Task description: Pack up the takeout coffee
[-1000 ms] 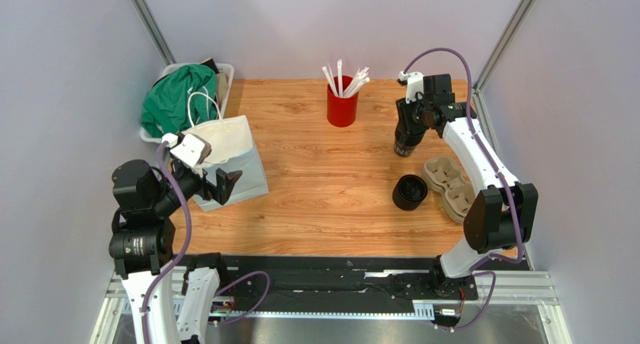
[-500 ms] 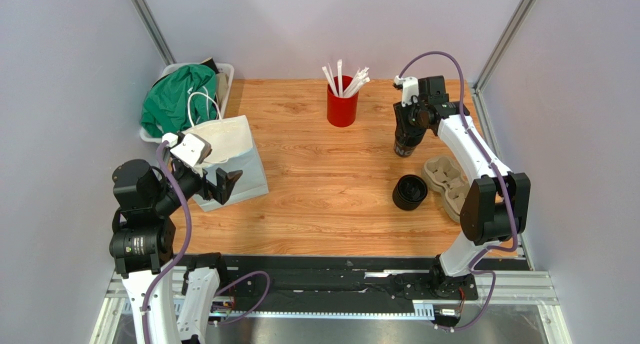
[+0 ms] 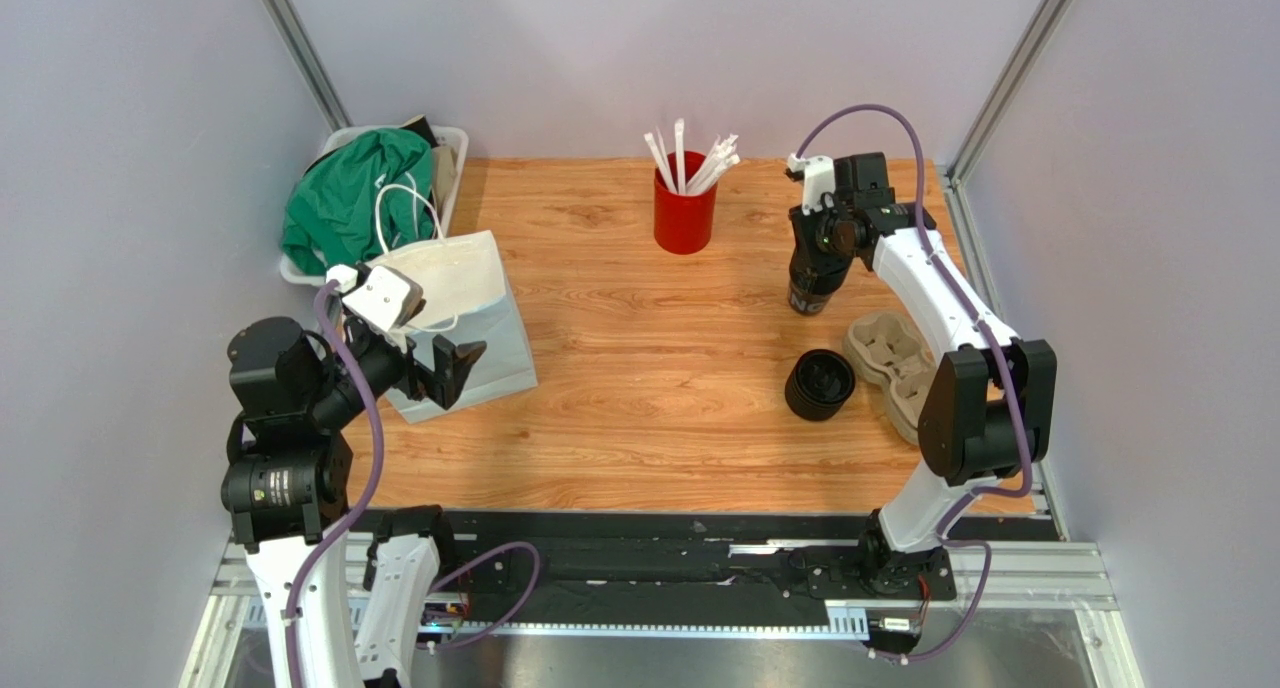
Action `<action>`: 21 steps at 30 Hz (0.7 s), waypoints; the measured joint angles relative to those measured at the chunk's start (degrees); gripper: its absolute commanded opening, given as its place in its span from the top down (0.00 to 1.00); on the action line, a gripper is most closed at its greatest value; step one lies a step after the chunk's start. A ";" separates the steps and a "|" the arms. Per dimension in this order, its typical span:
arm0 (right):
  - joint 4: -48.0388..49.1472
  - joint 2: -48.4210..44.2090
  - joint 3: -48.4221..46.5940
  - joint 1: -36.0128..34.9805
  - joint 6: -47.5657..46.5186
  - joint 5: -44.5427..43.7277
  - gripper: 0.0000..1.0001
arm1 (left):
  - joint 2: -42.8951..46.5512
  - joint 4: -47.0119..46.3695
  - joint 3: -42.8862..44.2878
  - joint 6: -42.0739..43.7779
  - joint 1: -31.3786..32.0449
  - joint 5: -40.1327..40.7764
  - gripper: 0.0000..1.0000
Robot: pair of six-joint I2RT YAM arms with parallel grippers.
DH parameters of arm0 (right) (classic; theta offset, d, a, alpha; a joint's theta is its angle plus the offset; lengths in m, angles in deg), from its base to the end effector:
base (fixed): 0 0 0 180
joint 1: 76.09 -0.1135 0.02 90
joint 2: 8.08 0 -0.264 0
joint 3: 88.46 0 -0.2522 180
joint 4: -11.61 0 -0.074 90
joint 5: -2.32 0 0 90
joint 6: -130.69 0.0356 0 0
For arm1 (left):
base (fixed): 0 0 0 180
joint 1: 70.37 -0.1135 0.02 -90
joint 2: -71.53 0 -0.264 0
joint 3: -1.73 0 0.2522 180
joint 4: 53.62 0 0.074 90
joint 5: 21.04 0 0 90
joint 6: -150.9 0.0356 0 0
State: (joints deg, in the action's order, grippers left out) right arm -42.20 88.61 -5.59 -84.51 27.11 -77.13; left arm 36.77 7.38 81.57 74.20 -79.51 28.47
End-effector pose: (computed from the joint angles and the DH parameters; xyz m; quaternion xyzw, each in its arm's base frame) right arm 0.3631 0.0603 0.2902 -0.2087 0.9224 0.0731 0.3165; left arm 0.0811 -0.0104 0.4149 0.2355 0.7408 -0.1610 0.6081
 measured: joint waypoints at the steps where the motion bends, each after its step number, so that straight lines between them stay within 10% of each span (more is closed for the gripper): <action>1: 0.00 0.00 -0.02 0.00 0.00 -0.04 0.84 | 0.00 0.07 -0.13 -0.02 -0.02 0.00 0.01; 21: 0.20 0.00 -0.04 0.00 0.20 0.57 1.00 | 0.00 -0.83 -0.94 -0.57 -0.72 -0.61 0.01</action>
State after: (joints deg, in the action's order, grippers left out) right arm -42.01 88.61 -5.64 -84.51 27.30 -76.56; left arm 36.77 6.55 80.63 73.64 -80.24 27.85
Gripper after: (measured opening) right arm 0.030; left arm 0.990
